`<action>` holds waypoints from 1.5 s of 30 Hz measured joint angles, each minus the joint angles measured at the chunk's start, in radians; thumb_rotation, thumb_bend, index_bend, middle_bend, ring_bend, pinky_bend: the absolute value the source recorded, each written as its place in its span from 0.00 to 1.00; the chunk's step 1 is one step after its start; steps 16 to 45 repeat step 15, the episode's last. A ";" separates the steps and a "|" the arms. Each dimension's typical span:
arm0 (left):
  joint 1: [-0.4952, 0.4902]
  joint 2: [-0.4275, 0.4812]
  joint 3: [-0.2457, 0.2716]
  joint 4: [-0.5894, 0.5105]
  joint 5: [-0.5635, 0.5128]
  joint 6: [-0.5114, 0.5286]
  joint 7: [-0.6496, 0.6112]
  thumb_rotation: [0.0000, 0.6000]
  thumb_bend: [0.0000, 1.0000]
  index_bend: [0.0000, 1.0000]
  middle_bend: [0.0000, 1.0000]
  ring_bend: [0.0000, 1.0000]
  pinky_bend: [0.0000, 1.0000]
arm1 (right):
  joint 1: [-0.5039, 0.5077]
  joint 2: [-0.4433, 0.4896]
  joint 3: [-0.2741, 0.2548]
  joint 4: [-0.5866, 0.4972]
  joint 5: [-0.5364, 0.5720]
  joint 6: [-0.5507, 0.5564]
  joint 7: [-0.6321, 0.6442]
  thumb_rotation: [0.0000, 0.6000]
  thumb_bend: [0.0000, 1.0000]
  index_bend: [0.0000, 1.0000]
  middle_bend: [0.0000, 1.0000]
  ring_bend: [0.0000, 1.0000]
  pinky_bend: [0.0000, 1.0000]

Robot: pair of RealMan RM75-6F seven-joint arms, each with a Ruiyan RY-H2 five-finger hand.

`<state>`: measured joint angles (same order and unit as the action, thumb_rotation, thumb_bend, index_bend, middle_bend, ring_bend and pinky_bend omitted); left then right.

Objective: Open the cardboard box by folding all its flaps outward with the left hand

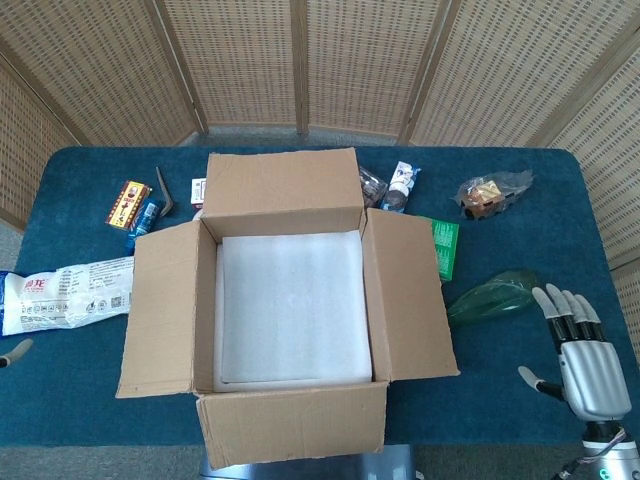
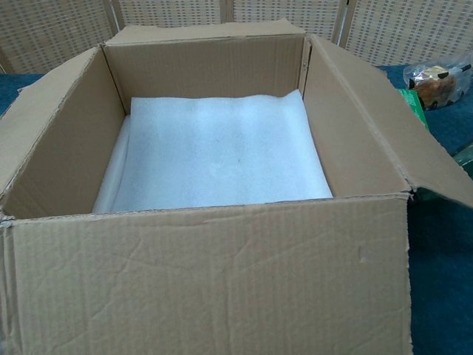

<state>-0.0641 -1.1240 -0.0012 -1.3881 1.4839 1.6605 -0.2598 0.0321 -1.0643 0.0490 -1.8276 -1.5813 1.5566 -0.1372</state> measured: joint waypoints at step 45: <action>0.011 -0.014 -0.001 -0.026 0.033 -0.027 0.062 1.00 0.00 0.00 0.00 0.00 0.00 | -0.016 0.006 -0.002 0.003 -0.010 0.026 0.019 1.00 0.03 0.00 0.00 0.00 0.06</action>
